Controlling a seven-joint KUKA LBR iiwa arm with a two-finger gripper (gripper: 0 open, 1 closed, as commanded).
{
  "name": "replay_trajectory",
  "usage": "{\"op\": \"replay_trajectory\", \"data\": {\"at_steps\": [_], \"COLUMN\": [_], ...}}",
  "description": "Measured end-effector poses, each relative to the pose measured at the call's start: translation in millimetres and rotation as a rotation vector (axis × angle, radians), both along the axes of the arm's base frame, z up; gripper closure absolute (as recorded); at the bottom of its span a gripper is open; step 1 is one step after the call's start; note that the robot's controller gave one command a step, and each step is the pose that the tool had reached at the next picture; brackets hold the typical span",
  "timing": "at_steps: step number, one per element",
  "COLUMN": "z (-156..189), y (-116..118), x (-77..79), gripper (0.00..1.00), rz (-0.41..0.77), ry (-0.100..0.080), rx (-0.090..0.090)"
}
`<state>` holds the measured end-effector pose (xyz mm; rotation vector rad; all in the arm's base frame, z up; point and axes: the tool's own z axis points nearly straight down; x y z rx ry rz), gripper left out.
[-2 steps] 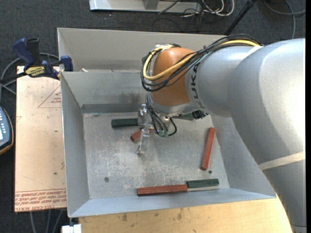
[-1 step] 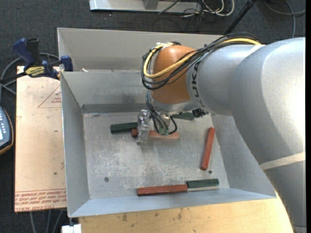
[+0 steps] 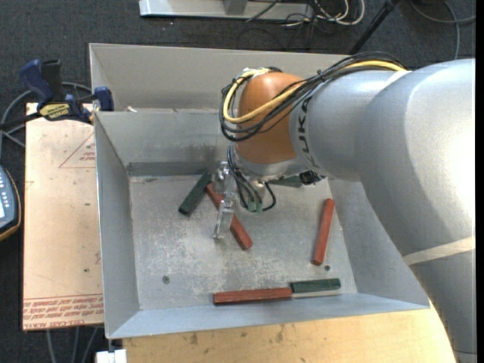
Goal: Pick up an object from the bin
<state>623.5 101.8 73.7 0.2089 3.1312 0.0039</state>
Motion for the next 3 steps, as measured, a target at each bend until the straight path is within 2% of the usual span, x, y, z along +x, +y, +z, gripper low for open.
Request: {"op": "replay_trajectory", "data": {"at_steps": [1, 2, 3], "z": [38.9, -5.8, 65.0], "y": [-43.5, -57.8, -48.0], "x": [-43.0, -84.2, -51.4], "gripper": [0.00, 0.00, 0.00], "rz": [0.160, 0.242, 0.149], "ry": [0.001, 0.007, -0.007], "rx": [-0.004, -0.002, -0.001]}}
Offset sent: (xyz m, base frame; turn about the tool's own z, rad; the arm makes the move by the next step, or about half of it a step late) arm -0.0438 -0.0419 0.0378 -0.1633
